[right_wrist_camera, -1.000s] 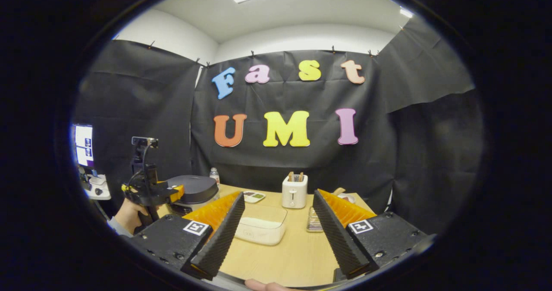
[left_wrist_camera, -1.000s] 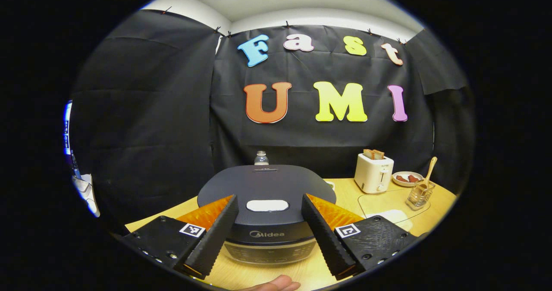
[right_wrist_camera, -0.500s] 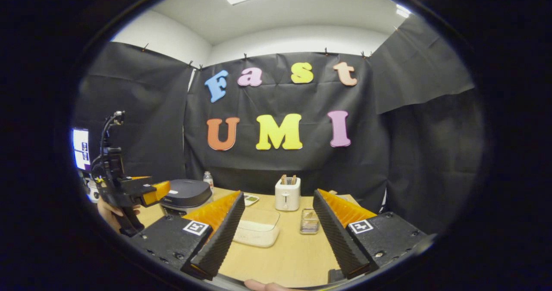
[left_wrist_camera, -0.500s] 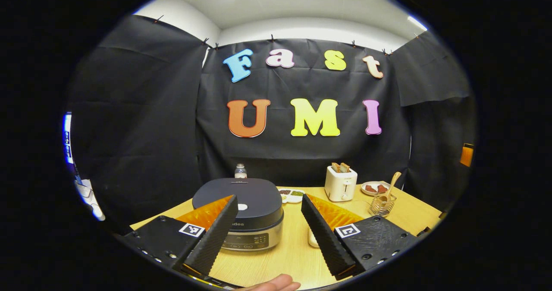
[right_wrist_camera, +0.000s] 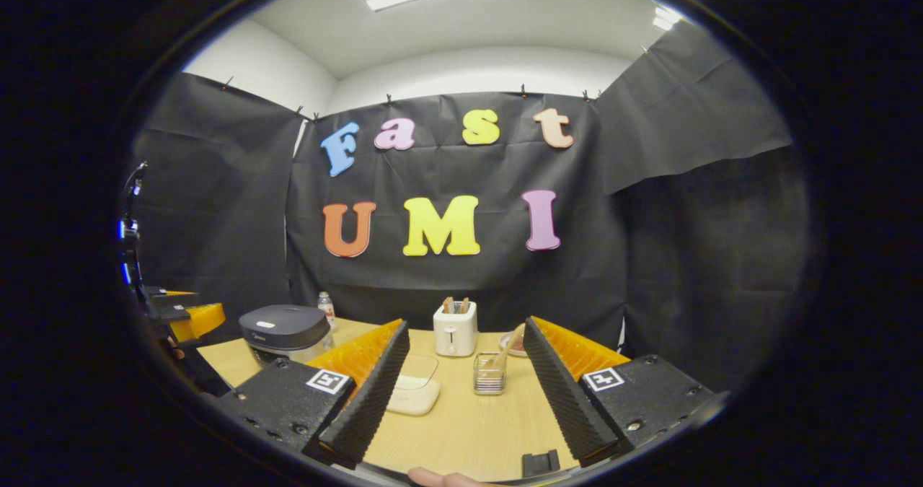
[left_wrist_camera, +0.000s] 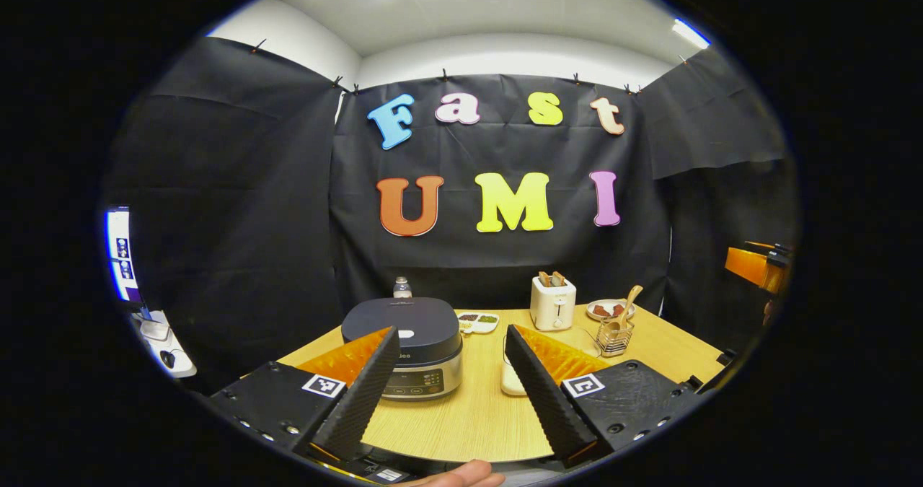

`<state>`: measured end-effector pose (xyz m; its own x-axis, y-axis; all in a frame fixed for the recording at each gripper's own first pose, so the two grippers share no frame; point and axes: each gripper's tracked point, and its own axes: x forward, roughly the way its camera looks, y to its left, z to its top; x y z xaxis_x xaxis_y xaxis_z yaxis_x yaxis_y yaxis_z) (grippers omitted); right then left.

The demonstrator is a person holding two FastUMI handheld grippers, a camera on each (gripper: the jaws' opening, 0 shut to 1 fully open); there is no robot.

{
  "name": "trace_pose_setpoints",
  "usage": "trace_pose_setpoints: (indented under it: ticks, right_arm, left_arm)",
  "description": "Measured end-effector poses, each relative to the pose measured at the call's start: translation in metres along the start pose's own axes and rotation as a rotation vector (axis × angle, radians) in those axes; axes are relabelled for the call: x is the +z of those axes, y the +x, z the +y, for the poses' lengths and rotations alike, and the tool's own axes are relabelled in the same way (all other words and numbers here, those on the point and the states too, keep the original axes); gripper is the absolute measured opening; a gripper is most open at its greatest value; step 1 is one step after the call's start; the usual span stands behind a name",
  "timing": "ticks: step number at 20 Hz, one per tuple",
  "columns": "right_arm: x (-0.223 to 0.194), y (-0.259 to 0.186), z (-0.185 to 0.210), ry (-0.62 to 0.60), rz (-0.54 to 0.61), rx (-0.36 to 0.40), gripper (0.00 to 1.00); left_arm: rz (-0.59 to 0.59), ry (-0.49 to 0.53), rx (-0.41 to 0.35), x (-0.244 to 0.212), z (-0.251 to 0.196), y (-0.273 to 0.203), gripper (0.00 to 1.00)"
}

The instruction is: Close the left gripper, press the button to open the rice cooker; take a wooden spoon from the chopstick holder with the right hand, scoop a spoonful of rice and pour it into the rice cooker, then put the wooden spoon back into the chopstick holder.

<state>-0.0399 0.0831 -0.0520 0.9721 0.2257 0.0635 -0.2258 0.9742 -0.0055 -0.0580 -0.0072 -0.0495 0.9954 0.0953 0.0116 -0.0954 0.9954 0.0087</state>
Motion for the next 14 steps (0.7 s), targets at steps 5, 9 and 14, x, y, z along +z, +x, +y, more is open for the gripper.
trace_pose_setpoints:
  ticks: [5,9,14]
  right_arm:
    - [-0.003,0.006,-0.001,0.010,0.007,-0.002,1.00]
    - [-0.008,0.010,-0.002,0.014,0.020,-0.002,1.00]
    - [-0.006,0.009,-0.003,0.009,0.020,-0.003,0.99]
  left_arm:
    - [-0.024,0.011,0.006,0.014,0.009,-0.011,0.94]
    - [-0.046,-0.002,-0.019,0.019,0.004,-0.026,0.94]
    - [-0.057,0.032,-0.045,0.019,-0.006,-0.034,0.94]
